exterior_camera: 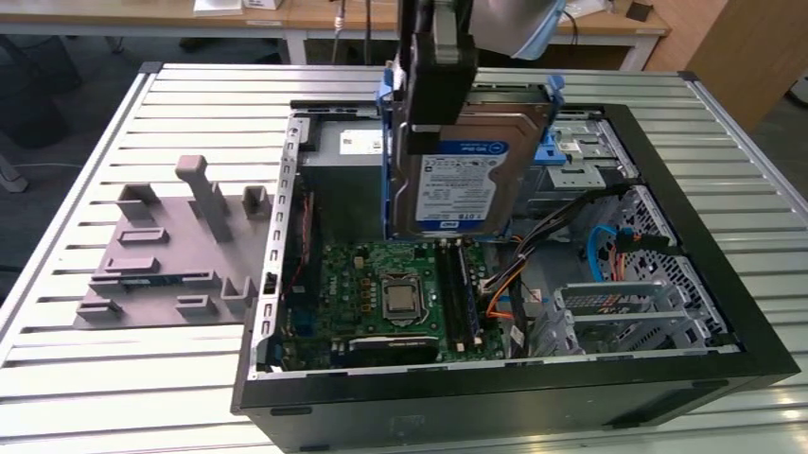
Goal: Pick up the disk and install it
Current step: 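Insert the disk into the insertion slot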
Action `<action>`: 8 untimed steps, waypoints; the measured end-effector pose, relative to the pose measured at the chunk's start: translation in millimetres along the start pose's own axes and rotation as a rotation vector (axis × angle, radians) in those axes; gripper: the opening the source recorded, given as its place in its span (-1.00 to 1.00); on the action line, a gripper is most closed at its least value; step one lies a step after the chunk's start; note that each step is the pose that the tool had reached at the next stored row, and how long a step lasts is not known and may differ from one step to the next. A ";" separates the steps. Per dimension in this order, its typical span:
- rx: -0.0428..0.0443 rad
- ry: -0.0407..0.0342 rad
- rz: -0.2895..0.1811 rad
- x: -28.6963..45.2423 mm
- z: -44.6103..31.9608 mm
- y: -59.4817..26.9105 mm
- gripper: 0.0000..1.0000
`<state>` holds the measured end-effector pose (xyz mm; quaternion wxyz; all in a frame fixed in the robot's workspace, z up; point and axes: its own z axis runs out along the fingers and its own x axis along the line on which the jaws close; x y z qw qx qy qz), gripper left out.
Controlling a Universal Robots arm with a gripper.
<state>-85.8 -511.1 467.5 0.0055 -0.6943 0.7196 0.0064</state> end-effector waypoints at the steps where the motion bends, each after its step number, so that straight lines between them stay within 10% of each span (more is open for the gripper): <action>1: -0.0002 0.0002 0.000 0.2 0.3 -3.0 -0.26; 8: -0.0003 0.0002 0.000 7.0 1.4 -10.4 -0.26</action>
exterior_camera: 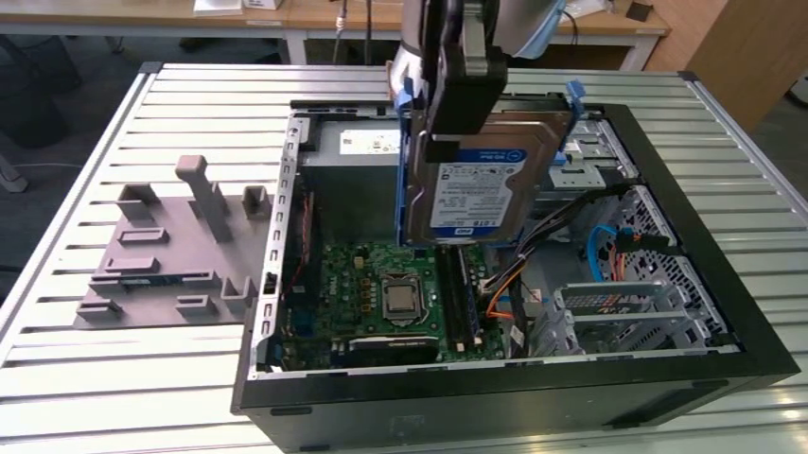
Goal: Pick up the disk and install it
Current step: 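Insert the disk into the insertion slot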
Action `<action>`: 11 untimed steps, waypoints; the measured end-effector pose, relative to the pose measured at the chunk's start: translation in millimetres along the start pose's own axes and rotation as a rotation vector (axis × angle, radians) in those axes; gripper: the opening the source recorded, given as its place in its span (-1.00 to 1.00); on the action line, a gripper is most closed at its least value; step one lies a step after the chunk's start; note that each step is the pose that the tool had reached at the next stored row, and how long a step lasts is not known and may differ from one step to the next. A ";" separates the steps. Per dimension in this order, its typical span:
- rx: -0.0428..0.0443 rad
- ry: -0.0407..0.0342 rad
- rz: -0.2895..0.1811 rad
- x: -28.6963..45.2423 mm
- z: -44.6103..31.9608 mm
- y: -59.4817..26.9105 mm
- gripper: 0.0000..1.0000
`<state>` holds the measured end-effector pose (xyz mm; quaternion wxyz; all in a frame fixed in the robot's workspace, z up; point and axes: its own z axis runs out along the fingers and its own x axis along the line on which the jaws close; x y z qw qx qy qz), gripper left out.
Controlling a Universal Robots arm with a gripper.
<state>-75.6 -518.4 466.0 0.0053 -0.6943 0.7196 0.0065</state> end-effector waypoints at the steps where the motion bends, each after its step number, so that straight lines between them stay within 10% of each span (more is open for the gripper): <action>1: -0.0001 0.0001 0.000 1.9 0.0 -0.2 -0.26; 11: -0.0001 0.0009 0.000 23.8 0.3 -5.1 -0.26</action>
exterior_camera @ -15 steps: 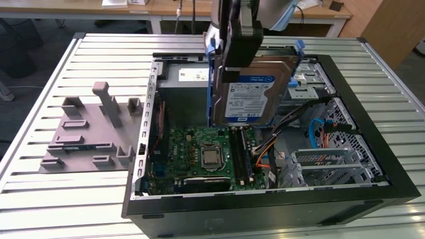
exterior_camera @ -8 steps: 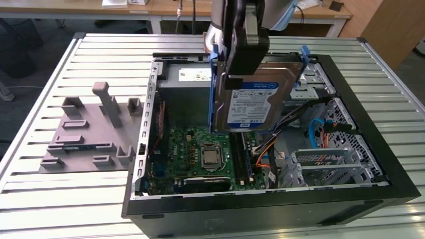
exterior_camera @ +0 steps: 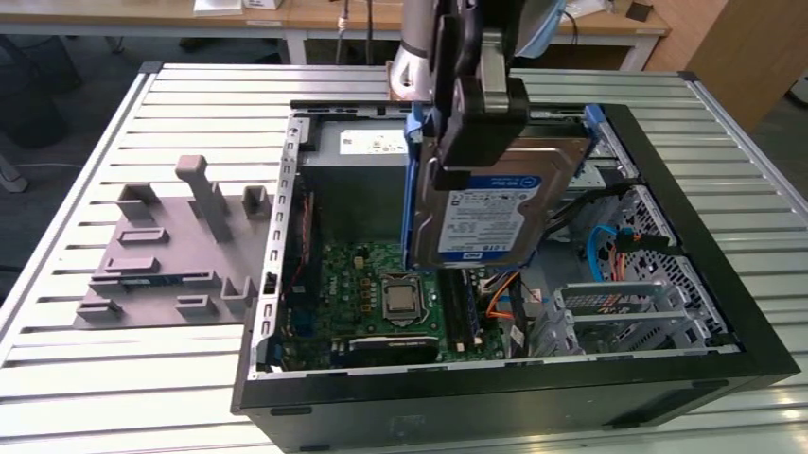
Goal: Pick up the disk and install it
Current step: 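Insert the disk into the insertion slot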
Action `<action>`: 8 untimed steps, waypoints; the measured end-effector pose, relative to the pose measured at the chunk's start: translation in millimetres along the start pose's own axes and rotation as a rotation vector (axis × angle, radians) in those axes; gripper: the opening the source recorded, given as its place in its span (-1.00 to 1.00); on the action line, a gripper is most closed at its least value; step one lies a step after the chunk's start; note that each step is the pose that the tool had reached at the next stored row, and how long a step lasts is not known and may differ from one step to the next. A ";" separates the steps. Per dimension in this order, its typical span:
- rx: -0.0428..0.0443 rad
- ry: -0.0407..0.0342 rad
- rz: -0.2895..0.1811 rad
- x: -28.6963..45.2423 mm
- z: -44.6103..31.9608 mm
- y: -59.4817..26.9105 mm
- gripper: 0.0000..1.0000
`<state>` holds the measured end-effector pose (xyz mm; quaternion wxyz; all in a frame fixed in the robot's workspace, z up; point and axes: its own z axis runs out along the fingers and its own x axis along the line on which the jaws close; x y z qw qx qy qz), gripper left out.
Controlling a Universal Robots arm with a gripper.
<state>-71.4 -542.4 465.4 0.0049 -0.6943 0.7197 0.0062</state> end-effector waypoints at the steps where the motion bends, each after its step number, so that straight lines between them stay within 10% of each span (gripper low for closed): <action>1: 0.0000 0.0000 0.000 1.3 0.1 -1.7 -0.26; 8: -0.0014 0.0004 0.000 4.8 1.3 -18.3 -0.26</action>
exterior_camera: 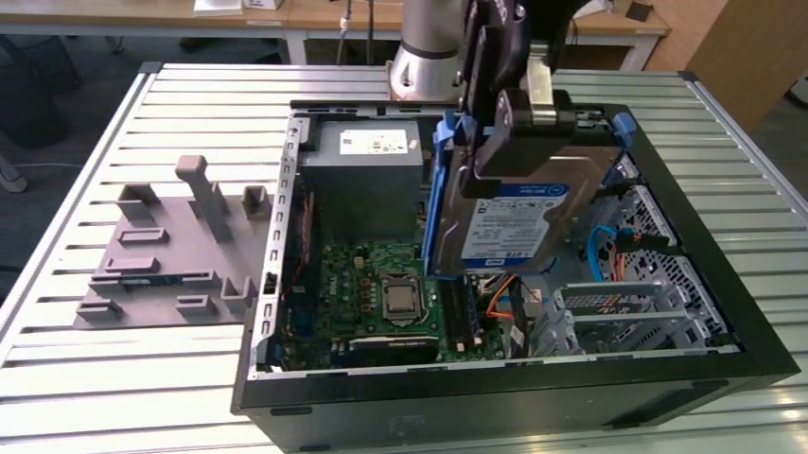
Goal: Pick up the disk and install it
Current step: 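Insert the disk into the insertion slot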
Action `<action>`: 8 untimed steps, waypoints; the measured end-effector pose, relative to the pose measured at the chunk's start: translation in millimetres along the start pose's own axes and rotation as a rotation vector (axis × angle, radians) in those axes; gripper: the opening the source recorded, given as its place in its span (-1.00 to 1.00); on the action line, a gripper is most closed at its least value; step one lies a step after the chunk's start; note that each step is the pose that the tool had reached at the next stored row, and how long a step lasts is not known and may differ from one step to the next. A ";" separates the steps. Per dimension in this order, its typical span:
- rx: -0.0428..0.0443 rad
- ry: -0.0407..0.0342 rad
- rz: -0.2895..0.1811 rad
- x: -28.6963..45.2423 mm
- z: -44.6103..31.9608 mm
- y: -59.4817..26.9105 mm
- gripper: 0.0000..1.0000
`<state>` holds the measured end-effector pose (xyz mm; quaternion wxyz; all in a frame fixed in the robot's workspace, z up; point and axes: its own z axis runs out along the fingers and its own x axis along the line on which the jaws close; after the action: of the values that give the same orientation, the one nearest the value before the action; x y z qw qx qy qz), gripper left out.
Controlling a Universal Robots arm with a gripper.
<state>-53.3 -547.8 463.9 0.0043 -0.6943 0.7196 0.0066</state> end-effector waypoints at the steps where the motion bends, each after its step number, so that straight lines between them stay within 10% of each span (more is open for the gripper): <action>1: 0.0000 0.0002 0.000 1.2 0.2 -1.0 -0.26; 8: 0.0002 0.0019 0.000 12.0 1.7 -7.5 -0.26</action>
<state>-46.2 -560.0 462.0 0.0037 -0.6943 0.7196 0.0058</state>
